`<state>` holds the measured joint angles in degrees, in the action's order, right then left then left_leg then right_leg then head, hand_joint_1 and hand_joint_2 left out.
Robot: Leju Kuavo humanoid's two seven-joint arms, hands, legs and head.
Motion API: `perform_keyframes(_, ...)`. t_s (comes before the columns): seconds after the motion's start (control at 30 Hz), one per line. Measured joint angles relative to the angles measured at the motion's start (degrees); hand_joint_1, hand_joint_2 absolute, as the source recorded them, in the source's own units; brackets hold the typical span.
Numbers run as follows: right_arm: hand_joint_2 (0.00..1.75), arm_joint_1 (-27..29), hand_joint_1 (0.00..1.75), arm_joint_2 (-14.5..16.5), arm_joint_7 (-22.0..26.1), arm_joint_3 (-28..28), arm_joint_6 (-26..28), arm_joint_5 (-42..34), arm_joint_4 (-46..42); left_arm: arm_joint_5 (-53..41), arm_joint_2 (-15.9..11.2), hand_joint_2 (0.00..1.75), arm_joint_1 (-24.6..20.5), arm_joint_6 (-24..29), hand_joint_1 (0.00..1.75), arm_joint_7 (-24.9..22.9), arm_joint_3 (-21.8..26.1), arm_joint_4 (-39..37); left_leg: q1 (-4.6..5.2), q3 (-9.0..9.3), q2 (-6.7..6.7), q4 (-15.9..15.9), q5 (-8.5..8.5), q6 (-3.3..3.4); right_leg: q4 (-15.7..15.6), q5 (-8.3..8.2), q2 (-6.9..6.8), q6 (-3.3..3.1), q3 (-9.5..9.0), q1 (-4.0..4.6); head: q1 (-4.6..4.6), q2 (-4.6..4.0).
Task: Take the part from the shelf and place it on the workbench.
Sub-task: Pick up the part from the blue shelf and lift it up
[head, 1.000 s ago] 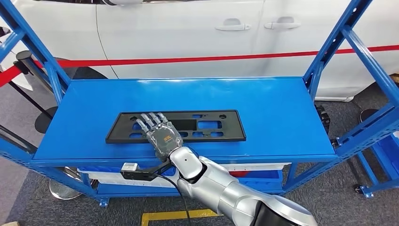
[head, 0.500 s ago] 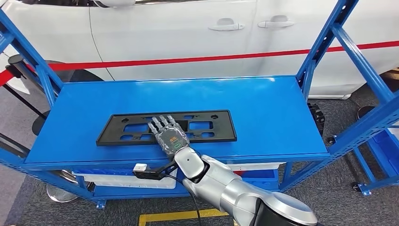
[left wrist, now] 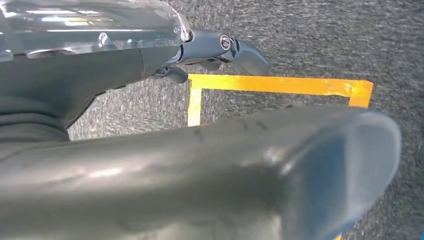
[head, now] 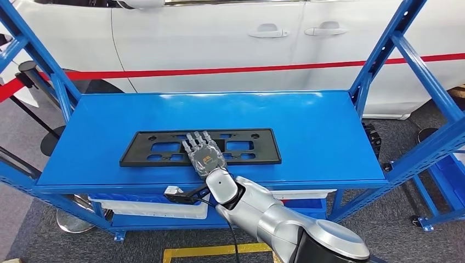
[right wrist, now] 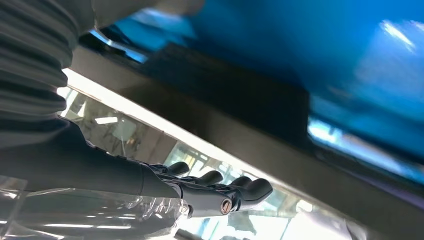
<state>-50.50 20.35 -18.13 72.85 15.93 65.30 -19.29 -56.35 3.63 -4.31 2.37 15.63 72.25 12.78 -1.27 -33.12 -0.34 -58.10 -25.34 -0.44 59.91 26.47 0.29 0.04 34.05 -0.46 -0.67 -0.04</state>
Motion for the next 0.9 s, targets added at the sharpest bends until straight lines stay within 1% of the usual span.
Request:
perform_keyframes(0.03,1.75,-0.03,1.71,0.01,-0.02,0.00,-0.25,-0.02,0.06,0.02,0.00,0.00,0.00,-0.16,0.00,0.26,0.00,0.00,0.05,-0.05,-0.04,0.05,0.05,-0.40,-0.94,-0.06,0.06,-0.21,-0.32,0.18,-0.01,0.00)
perform_keyframes(0.07,1.75,-0.03,1.72,0.01,-0.03,0.00,-0.46,-0.02,0.13,0.04,0.00,0.00,0.01,-0.38,0.00,0.55,0.00,0.00,0.05,-0.07,-0.06,0.18,0.13,-0.84,-1.01,-0.23,0.14,-0.48,-0.23,0.35,-0.03,0.00)
perform_keyframes(0.1,1.75,-0.01,1.72,0.01,-0.03,0.00,-0.57,-0.02,0.20,0.07,-0.01,0.00,0.01,-0.59,0.00,0.83,0.01,0.01,-0.03,-0.10,-0.04,0.27,0.14,-1.23,-1.22,-0.44,0.18,-0.86,-0.22,0.31,-0.03,0.00)
perform_keyframes(0.13,1.75,-0.01,1.71,0.01,-0.03,0.00,-0.61,-0.02,0.27,0.10,-0.02,0.00,0.00,-0.78,0.00,1.10,0.01,0.01,-0.11,-0.24,-0.01,0.00,-0.18,-1.53,-1.49,-0.67,0.18,-1.26,-0.25,0.24,-0.03,0.00)
perform_keyframes(0.17,1.75,-0.01,1.71,0.02,-0.03,0.00,-0.59,-0.01,0.35,0.12,-0.04,0.00,-0.01,-0.94,0.00,1.32,0.01,0.01,-0.16,-0.72,0.01,-1.11,-1.05,-1.74,-1.76,-0.88,0.15,-1.65,-0.30,0.13,-0.06,0.00)
perform_keyframes(0.2,1.75,0.01,1.71,0.02,-0.03,0.00,-0.56,-0.01,0.41,0.13,-0.05,0.00,-0.01,-1.07,0.00,1.49,0.00,0.00,-0.20,-1.76,0.03,-3.45,-2.56,-1.85,-1.99,-1.04,0.10,-1.96,-0.34,0.05,-0.07,0.00)
perform_keyframes(0.27,1.75,0.09,1.72,0.02,-0.02,0.00,-0.55,0.02,0.57,0.17,-0.05,0.00,0.01,-1.32,0.00,1.77,-0.01,-0.01,-0.22,-5.02,0.04,-10.71,-6.23,-1.96,-1.99,-1.05,0.05,-2.25,-0.22,0.29,-0.09,0.00)
perform_keyframes(0.3,1.75,0.17,1.73,0.02,0.03,0.00,-0.53,0.02,0.67,0.25,-0.05,0.00,0.04,-1.43,0.00,1.89,-0.02,-0.01,-0.23,-6.49,0.04,-13.90,-7.32,-2.00,-1.94,-1.02,0.03,-2.32,-0.19,0.46,-0.08,0.00)
perform_keyframes(0.33,1.75,0.21,1.73,0.02,0.09,0.00,-0.49,0.02,0.76,0.34,-0.07,0.00,0.05,-1.48,0.00,1.99,-0.01,0.00,-0.22,-7.18,0.04,-15.40,-7.36,-2.00,-1.85,-0.96,0.03,-2.40,-0.17,0.61,-0.08,0.00)
perform_keyframes(0.37,1.75,0.23,1.75,0.02,0.14,-0.01,-0.45,0.01,0.85,0.44,-0.09,0.00,0.05,-1.51,0.00,2.04,-0.01,0.01,-0.21,-6.86,0.05,-14.72,-6.30,-1.93,-1.73,-0.88,0.05,-2.45,-0.20,0.73,-0.09,0.00)
perform_keyframes(0.4,1.75,0.21,1.75,0.02,0.20,-0.01,-0.38,-0.01,0.91,0.53,-0.11,0.00,0.03,-1.53,0.00,2.08,-0.01,0.01,-0.19,-5.51,0.05,-11.85,-4.35,-1.78,-1.59,-0.75,0.07,-2.45,-0.27,0.80,-0.09,0.00)
perform_keyframes(0.43,1.75,0.17,1.75,0.02,0.21,-0.02,-0.32,-0.01,0.95,0.57,-0.15,0.00,0.01,-1.55,0.00,2.12,-0.01,0.01,-0.15,-3.70,0.06,-7.96,-2.49,-1.55,-1.44,-0.58,0.09,-2.39,-0.33,0.83,-0.08,0.00)
perform_keyframes(0.47,1.75,0.11,1.75,0.02,0.22,-0.02,-0.27,-0.02,0.98,0.59,-0.17,0.00,-0.03,-1.57,0.00,2.15,-0.02,0.01,0.00,-2.00,0.07,-4.37,-1.16,-1.32,-1.23,-0.42,0.12,-2.25,-0.29,0.94,-0.08,0.00)
perform_keyframes(0.5,1.75,0.07,1.75,0.02,0.23,-0.02,-0.23,-0.02,1.01,0.60,-0.19,0.00,-0.05,-1.63,0.00,2.21,-0.02,0.01,0.14,-0.86,0.07,-1.89,-0.46,-1.08,-1.09,-0.34,0.16,-2.05,-0.17,1.01,-0.07,0.00)
perform_keyframes(0.53,1.75,0.05,1.75,0.02,0.23,-0.03,-0.21,-0.02,1.04,0.61,-0.20,0.00,-0.04,-1.76,0.00,2.35,-0.02,0.01,0.31,-0.37,0.06,-0.75,-0.45,-0.89,-1.00,-0.32,0.20,-1.83,-0.03,1.05,-0.06,0.00)
perform_keyframes(0.57,1.75,0.02,1.75,0.02,0.23,-0.03,-0.19,-0.03,1.07,0.64,-0.20,0.00,-0.02,-1.94,0.00,2.60,-0.01,0.01,0.49,-0.28,0.05,-0.52,-0.55,-0.71,-0.98,-0.36,0.23,-1.59,0.08,1.05,-0.05,0.00)
perform_keyframes(0.63,1.75,0.00,1.75,0.02,0.23,-0.07,-0.18,-0.08,1.11,0.71,-0.18,0.87,0.05,-2.61,0.00,3.59,-0.01,0.01,0.31,-0.12,0.07,-0.07,-0.34,-0.10,-0.79,-0.13,0.26,-0.97,0.07,0.97,-0.04,0.00)
perform_keyframes(0.67,1.75,-0.04,1.75,0.02,0.25,-0.14,-0.15,-0.11,1.18,0.74,-0.17,1.31,0.02,-2.97,0.00,4.31,-0.01,0.01,0.18,0.02,0.11,0.19,-0.21,0.21,0.01,0.53,0.23,-0.59,0.36,0.92,0.01,0.00)
perform_keyframes(0.7,1.75,-0.08,1.75,0.02,0.34,-0.23,-0.09,-0.14,1.28,0.74,-0.16,1.75,-0.02,-3.30,0.00,5.11,-0.01,0.01,0.02,0.14,0.16,0.45,-0.05,0.53,1.91,1.78,0.20,-0.24,1.19,0.83,0.04,0.00)
perform_keyframes(0.73,1.75,-0.07,1.75,0.02,0.49,-0.35,0.01,-0.17,1.41,0.73,-0.15,1.75,-0.06,-3.48,0.00,5.82,-0.02,0.01,0.01,0.17,0.21,0.52,0.00,0.71,4.87,3.46,0.16,0.03,2.56,0.63,0.09,0.00)
perform_keyframes(0.77,1.75,-0.04,1.75,0.00,0.68,-0.46,0.20,-0.20,1.55,0.68,-0.16,1.75,-0.08,-3.46,0.00,6.36,-0.02,0.01,0.02,0.14,0.22,0.52,0.01,0.82,8.58,5.24,0.11,0.26,4.40,0.43,0.12,0.00)
perform_keyframes(0.8,1.75,0.03,1.75,-0.02,0.90,-0.55,0.39,-0.23,1.72,0.61,-0.16,1.75,-0.07,-3.22,0.00,6.67,-0.02,0.01,0.01,0.11,0.23,0.51,0.00,0.90,12.01,6.49,0.08,0.43,6.11,0.20,0.11,0.00)
perform_keyframes(0.83,1.75,0.10,1.75,-0.03,1.04,-0.62,0.59,-0.28,1.86,0.52,-0.17,1.75,-0.06,-2.85,0.00,6.77,-0.02,0.01,-0.01,0.12,0.23,0.49,-0.02,0.89,13.98,6.76,0.05,0.58,7.13,-0.03,0.12,0.00)
perform_keyframes(0.87,1.75,0.14,1.75,-0.04,1.15,-0.74,0.83,-0.36,1.98,0.42,-0.17,1.75,-0.04,-2.39,0.00,6.79,-0.02,0.01,-0.04,0.17,0.20,0.47,-0.07,0.84,13.96,5.96,0.02,0.70,7.19,-0.25,0.11,0.00)
perform_keyframes(0.9,1.75,0.16,1.75,-0.04,1.28,-0.93,1.14,-0.56,2.09,0.33,-0.16,1.75,-0.04,-1.98,0.00,6.79,-0.03,0.01,-0.10,0.25,0.14,0.42,-0.14,0.75,11.81,4.25,-0.01,0.75,6.18,-0.44,0.11,0.00)
